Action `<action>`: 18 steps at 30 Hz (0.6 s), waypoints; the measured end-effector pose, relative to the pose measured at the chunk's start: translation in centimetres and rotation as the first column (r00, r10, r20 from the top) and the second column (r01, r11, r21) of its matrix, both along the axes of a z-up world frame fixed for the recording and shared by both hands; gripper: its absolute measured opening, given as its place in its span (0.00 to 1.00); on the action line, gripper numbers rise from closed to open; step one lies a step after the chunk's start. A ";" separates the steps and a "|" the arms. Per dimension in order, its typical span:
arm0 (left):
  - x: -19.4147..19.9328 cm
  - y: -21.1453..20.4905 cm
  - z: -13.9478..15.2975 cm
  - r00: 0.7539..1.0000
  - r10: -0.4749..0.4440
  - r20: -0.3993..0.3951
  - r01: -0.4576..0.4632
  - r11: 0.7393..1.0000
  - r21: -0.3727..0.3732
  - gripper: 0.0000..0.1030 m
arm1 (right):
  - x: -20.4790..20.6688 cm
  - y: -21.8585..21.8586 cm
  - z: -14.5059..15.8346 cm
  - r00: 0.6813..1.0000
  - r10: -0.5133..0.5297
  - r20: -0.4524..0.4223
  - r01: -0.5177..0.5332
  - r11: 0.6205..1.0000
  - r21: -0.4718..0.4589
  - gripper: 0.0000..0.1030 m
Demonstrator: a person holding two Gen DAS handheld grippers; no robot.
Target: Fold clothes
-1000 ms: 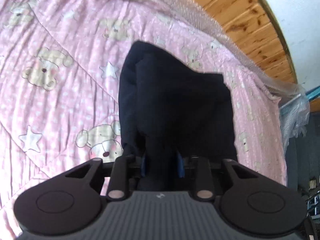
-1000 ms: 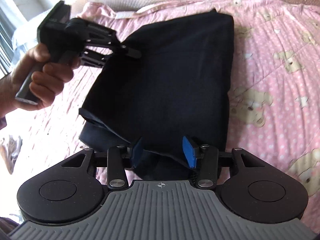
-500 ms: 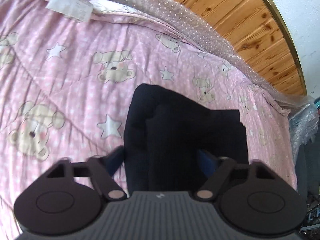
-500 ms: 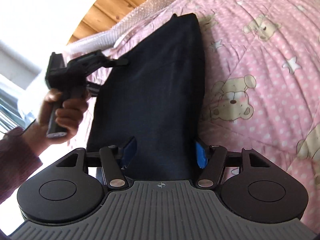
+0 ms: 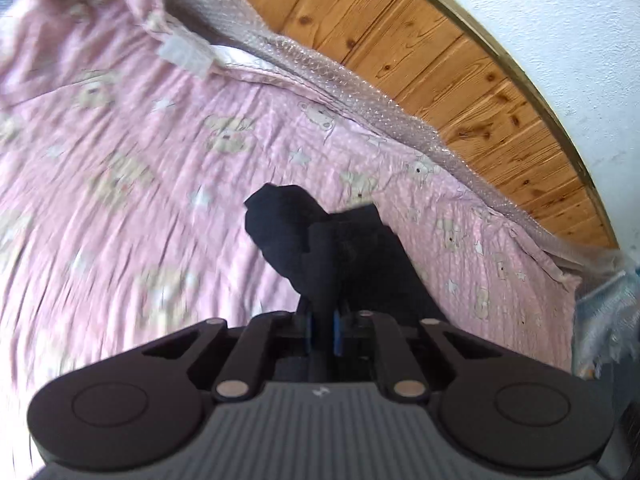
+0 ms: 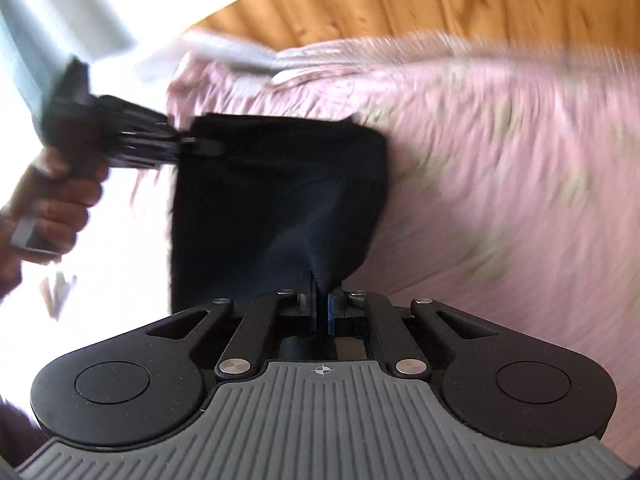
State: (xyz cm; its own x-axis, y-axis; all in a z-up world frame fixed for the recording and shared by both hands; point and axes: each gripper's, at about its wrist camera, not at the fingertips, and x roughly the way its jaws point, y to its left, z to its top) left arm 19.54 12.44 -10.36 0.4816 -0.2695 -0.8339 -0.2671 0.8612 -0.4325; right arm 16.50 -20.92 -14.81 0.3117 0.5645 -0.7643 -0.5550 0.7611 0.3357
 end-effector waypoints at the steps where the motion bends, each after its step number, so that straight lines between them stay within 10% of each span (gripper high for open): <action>1: -1.7 -1.9 1.4 0.999 0.034 0.006 -0.034 0.999 -0.004 0.08 | 2.2 -1.0 1.4 0.997 0.075 -0.012 -0.076 0.996 -0.047 0.02; 4: -5.8 -7.3 3.2 0.989 0.140 0.036 -0.139 0.990 -0.037 0.10 | 8.0 -3.2 4.3 0.968 0.251 -0.026 -0.251 0.950 -0.183 0.02; 7: -7.2 -11.0 -1.5 0.962 0.274 0.006 -0.274 0.962 0.012 0.24 | 13.5 -3.0 2.6 0.960 0.277 0.024 -0.251 0.901 -0.353 0.12; 9: -6.9 -12.7 -7.0 0.978 0.188 -0.092 -0.177 0.977 0.121 0.25 | 15.7 -3.3 -0.3 0.983 0.150 0.108 -0.096 0.913 -0.396 0.53; 11: -7.4 -12.5 -8.2 0.987 0.122 -0.101 -0.105 0.982 0.156 0.07 | 15.6 -5.0 -2.2 0.984 -0.055 0.171 0.120 0.908 -0.402 0.42; 15: -9.5 -10.7 -6.4 0.999 0.040 -0.010 -0.038 0.987 0.157 0.15 | 6.6 -12.8 -1.1 0.890 -0.343 0.300 0.383 0.920 -0.083 0.33; 18: -9.4 -10.8 -5.5 0.998 -0.040 0.057 0.031 0.988 0.152 0.19 | 0.0 -15.4 -3.1 0.867 -0.459 0.192 0.449 0.888 0.096 0.33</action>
